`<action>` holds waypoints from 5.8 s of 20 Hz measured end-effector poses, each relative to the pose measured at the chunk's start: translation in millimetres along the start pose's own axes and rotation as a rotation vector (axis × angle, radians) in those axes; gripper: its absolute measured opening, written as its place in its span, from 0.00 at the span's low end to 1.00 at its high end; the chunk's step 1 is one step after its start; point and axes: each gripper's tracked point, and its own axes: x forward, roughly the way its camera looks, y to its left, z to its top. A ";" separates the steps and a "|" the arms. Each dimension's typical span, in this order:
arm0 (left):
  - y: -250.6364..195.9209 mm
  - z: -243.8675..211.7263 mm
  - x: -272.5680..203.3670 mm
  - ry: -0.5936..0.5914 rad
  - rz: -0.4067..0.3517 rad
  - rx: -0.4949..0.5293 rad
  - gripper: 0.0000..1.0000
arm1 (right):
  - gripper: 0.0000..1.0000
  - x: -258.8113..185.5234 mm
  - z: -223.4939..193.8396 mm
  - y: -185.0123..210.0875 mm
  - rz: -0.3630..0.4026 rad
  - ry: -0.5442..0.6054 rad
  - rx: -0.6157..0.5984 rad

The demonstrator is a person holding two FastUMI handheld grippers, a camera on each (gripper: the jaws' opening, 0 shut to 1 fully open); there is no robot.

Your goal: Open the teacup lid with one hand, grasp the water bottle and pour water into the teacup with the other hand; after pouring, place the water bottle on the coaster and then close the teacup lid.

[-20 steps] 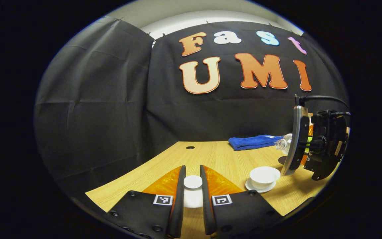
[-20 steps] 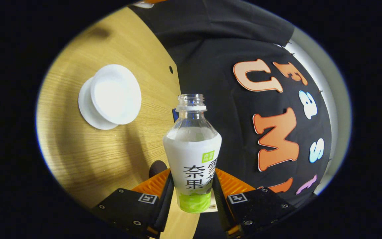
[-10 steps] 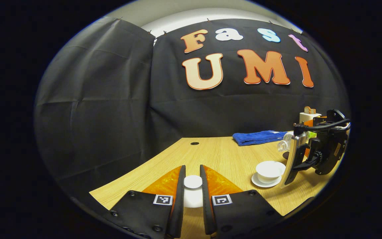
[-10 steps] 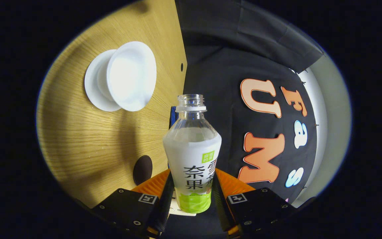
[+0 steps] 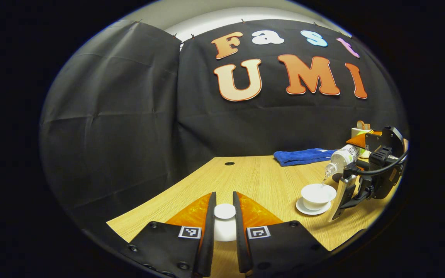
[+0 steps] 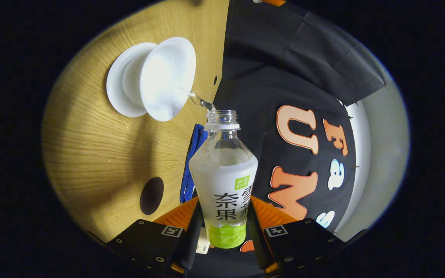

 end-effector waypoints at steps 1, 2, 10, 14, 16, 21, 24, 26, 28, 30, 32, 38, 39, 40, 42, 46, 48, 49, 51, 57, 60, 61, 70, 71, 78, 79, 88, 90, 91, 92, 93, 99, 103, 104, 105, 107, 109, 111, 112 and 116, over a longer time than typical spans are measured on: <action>-1.0 -1.7 -0.6 0.007 -0.001 0.006 0.29 | 0.62 0.6 -0.3 0.9 -0.005 0.001 0.000; 1.4 -4.6 -0.2 0.014 0.000 0.014 0.26 | 0.62 1.8 -1.3 0.3 -0.011 0.000 -0.004; 7.3 0.3 -8.5 0.009 0.012 0.031 0.29 | 0.62 -4.9 4.0 -15.5 -0.097 -0.012 -0.113; 3.6 3.5 -10.9 0.006 0.004 0.032 0.29 | 0.62 -2.2 -7.6 -29.6 -0.114 -0.014 -0.134; 4.1 5.3 -12.4 0.002 0.004 0.036 0.29 | 0.63 -0.4 -9.2 -32.2 -0.124 -0.020 -0.156; 2.1 8.6 -14.0 -0.003 0.000 0.033 0.29 | 0.62 -7.0 -2.8 -31.8 -0.164 -0.050 -0.205; 0.9 9.9 -15.4 -0.006 -0.005 0.036 0.29 | 0.62 -9.3 -4.6 -29.7 -0.153 -0.074 -0.240; -0.2 12.7 -17.3 -0.011 -0.010 0.038 0.29 | 0.62 -8.7 -3.1 -35.3 -0.135 -0.076 -0.244; -1.9 14.3 -17.4 -0.012 -0.015 0.040 0.29 | 0.62 -8.9 -0.4 -35.6 -0.154 -0.086 -0.279; -3.6 16.0 -15.5 -0.015 -0.019 0.041 0.27 | 0.62 -9.9 1.5 -35.0 -0.166 -0.096 -0.300; -5.0 18.2 -16.5 -0.021 -0.021 0.042 0.29 | 0.59 -10.5 4.4 -37.5 -0.185 -0.110 -0.330; -8.7 21.3 -18.4 -0.028 -0.031 0.045 0.29 | 0.62 -15.1 16.0 -40.1 -0.225 -0.156 -0.400; -9.9 23.3 -16.9 -0.029 -0.031 0.044 0.29 | 0.62 -15.3 17.8 -38.9 -0.220 -0.163 -0.401; -10.3 24.4 -18.3 -0.029 -0.033 0.044 0.29 | 0.59 -16.8 19.9 -37.9 -0.222 -0.168 -0.405; -11.0 25.6 -18.3 -0.033 -0.034 0.047 0.27 | 0.62 -22.8 26.2 -36.9 -0.216 -0.184 -0.405; -14.0 29.2 -20.7 -0.045 -0.043 0.041 0.29 | 0.62 -25.4 31.4 -21.3 -0.176 -0.208 -0.362; -15.7 27.8 -19.7 -0.042 -0.045 0.035 0.29 | 0.63 -22.4 29.2 -20.5 -0.157 -0.213 -0.334; -16.7 26.5 -19.7 -0.040 -0.050 0.029 0.29 | 0.63 -22.2 29.6 -17.8 -0.145 -0.217 -0.313; -19.4 28.1 -19.9 -0.042 -0.065 -0.002 0.29 | 0.62 -22.0 28.6 -12.8 -0.119 -0.228 -0.264; -25.3 28.6 -20.4 -0.049 -0.073 -0.025 0.29 | 0.63 -18.4 25.4 15.0 0.059 -0.255 0.051; -22.2 17.7 -18.8 -0.029 -0.072 -0.039 0.29 | 0.63 -23.7 20.4 21.6 0.089 -0.248 0.176; -22.2 16.2 -17.2 -0.022 -0.071 -0.045 0.26 | 0.63 -22.4 15.7 23.6 0.110 -0.243 0.243; -29.3 5.2 -15.5 0.007 -0.080 -0.070 0.29 | 0.63 5.2 -31.8 0.9 0.136 -0.150 0.718; -27.8 3.7 -15.8 0.008 -0.074 -0.072 0.29 | 0.63 13.7 -46.6 -6.0 0.108 -0.124 0.762; -36.1 -3.3 -14.6 0.018 -0.075 -0.071 0.27 | 0.63 45.1 -69.6 -3.5 0.176 -0.045 1.168; -38.0 -3.7 -14.5 0.018 -0.077 -0.070 0.29 | 0.63 44.9 -68.7 1.1 0.193 -0.030 1.213; -41.9 -7.1 -13.3 0.023 -0.082 -0.069 0.29 | 0.64 65.8 -96.3 26.2 0.248 0.089 1.609; -44.3 -8.9 -11.9 0.032 -0.084 -0.071 0.27 | 0.63 68.9 -95.6 30.4 0.266 0.111 1.669; -45.6 -11.3 -11.4 0.035 -0.087 -0.072 0.31 | 0.63 69.5 -93.5 31.8 0.277 0.115 1.696; -46.8 -12.5 -10.7 0.037 -0.088 -0.070 0.29 | 0.63 69.8 -91.1 32.9 0.291 0.113 1.724; -48.0 -11.8 -11.0 0.038 -0.090 -0.068 0.29 | 0.63 71.0 -88.3 35.0 0.308 0.111 1.751; -51.7 -10.4 -11.6 0.033 -0.093 -0.061 0.29 | 0.63 74.8 -74.5 54.4 0.363 0.143 1.784; -57.8 -18.3 -12.9 0.054 -0.103 -0.037 0.29 | 0.63 75.9 -69.2 66.8 0.373 0.165 1.778; -58.6 -18.0 -14.2 0.053 -0.104 -0.034 0.26 | 0.63 76.2 -68.2 70.2 0.375 0.170 1.772; -60.4 -16.7 -15.2 0.049 -0.108 -0.034 0.26 | 0.63 77.9 -68.8 68.4 0.359 0.159 1.776; -60.8 -13.6 -15.5 0.043 -0.108 -0.031 0.29 | 0.63 78.1 -68.6 70.3 0.356 0.159 1.784; -59.6 -11.5 -16.7 0.036 -0.102 -0.036 0.29 | 0.65 78.9 -67.8 71.6 0.360 0.158 1.781; -61.4 -12.0 -17.5 0.037 -0.103 -0.041 0.29 | 0.69 77.7 -67.8 77.3 0.377 0.167 1.762; -62.8 -10.8 -18.0 0.037 -0.104 -0.045 0.29 | 0.71 75.1 -66.9 80.8 0.391 0.172 1.754; -68.9 -4.0 -21.6 0.026 -0.113 -0.054 0.29 | 0.94 66.4 -67.4 76.7 0.388 0.157 1.734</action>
